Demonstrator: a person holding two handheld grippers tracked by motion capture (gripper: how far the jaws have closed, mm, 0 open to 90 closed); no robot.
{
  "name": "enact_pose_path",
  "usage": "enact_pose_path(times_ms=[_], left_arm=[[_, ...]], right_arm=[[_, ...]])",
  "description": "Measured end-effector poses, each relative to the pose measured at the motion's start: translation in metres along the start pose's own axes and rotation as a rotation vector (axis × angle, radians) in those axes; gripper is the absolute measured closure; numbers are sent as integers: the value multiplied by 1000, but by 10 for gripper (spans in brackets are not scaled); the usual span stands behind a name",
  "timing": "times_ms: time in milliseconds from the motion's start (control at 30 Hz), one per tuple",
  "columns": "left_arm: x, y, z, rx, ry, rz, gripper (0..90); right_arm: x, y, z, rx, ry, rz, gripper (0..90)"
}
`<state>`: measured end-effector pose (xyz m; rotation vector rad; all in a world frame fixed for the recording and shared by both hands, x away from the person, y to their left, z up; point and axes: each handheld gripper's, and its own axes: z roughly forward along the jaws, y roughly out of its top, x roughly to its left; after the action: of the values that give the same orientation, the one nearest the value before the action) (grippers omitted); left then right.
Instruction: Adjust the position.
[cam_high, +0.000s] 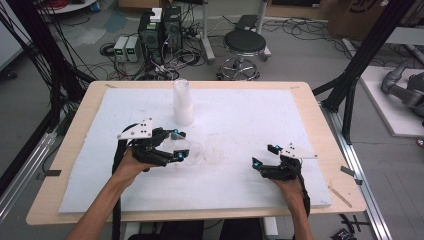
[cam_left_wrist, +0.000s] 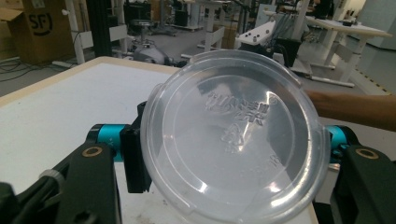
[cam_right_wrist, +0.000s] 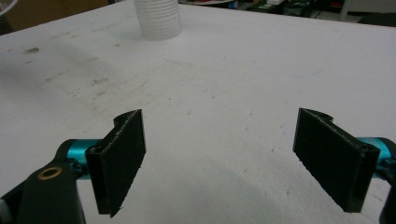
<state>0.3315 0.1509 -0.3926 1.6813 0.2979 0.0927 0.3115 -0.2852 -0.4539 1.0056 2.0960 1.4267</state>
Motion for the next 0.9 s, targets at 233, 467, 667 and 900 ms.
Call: enact_pose_path(times_ms=[233,467,667,900], left_arm=[[0,-1,2,5,-14,-7,366],[0,1,2,-12,-53,-7,366],[-2,8,3,-34,-72,9,366],[-8,17,6,-55,-112,31,369]], right_arm=[[1,1,-1,-12,49,-13,171],[12,19,-3,-60,215,-49,171],[23,37,-3,-76,363,-83,171],[36,52,1,-72,476,-118,171]])
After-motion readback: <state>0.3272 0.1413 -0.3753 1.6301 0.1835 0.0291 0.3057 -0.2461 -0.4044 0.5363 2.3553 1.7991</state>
